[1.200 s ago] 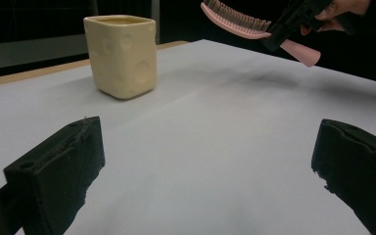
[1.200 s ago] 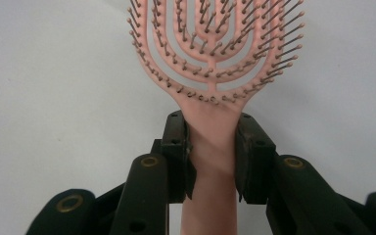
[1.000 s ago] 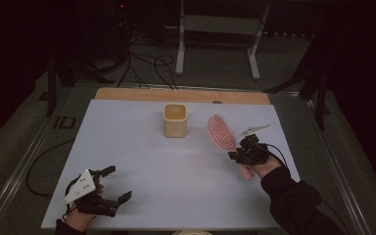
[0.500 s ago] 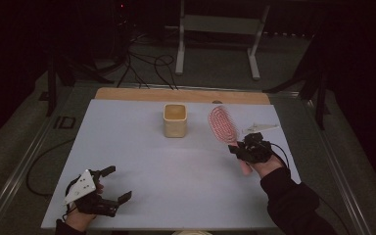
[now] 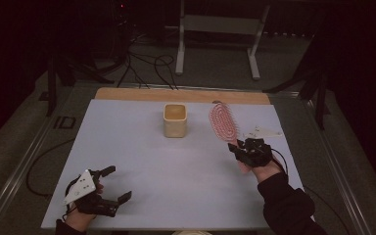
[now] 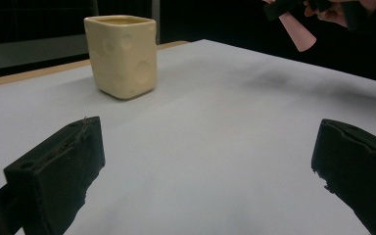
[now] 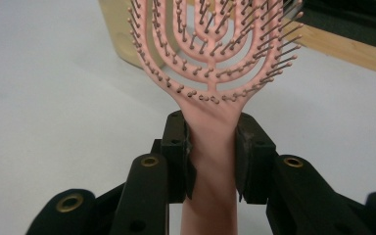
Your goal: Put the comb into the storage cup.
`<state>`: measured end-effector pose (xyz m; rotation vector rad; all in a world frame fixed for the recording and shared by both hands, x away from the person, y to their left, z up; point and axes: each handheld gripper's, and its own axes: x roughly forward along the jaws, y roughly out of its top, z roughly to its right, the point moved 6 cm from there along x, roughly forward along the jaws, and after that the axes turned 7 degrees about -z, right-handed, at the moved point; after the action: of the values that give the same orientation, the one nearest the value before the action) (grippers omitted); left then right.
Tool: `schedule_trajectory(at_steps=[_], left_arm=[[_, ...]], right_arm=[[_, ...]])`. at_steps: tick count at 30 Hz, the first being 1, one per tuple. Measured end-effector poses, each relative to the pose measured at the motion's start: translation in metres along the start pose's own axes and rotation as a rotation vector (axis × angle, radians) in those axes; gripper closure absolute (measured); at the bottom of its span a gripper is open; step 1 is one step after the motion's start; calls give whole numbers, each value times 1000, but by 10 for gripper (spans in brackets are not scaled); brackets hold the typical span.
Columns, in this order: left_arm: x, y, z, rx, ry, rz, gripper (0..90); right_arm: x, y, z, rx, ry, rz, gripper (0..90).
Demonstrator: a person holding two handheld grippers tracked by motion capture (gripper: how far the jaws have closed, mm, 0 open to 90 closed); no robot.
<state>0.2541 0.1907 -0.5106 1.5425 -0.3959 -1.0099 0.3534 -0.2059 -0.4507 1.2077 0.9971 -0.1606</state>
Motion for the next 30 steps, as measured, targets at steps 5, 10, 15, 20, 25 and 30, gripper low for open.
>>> schedule_trajectory(at_steps=[5, 10, 15, 20, 25, 30], left_arm=[[0, 0, 0, 0, 2, 1, 1], [0, 0, 0, 0, 3, 2, 1], [0, 0, 0, 1, 4, 2, 1], [0, 0, 0, 1, 4, 2, 1], [0, 0, 0, 0, 4, 3, 1], [1, 0, 0, 3, 10, -1, 1]], right_arm=[[-1, -5, -3, -1, 14, 56, 703], [-2, -10, -7, -1, 37, 104, 702], [-1, -17, -9, 2, 37, 128, 703], [0, -23, -9, 15, 32, 155, 703], [1, -33, -9, 25, 62, 188, 703], [3, -39, -7, 13, 72, 209, 703]])
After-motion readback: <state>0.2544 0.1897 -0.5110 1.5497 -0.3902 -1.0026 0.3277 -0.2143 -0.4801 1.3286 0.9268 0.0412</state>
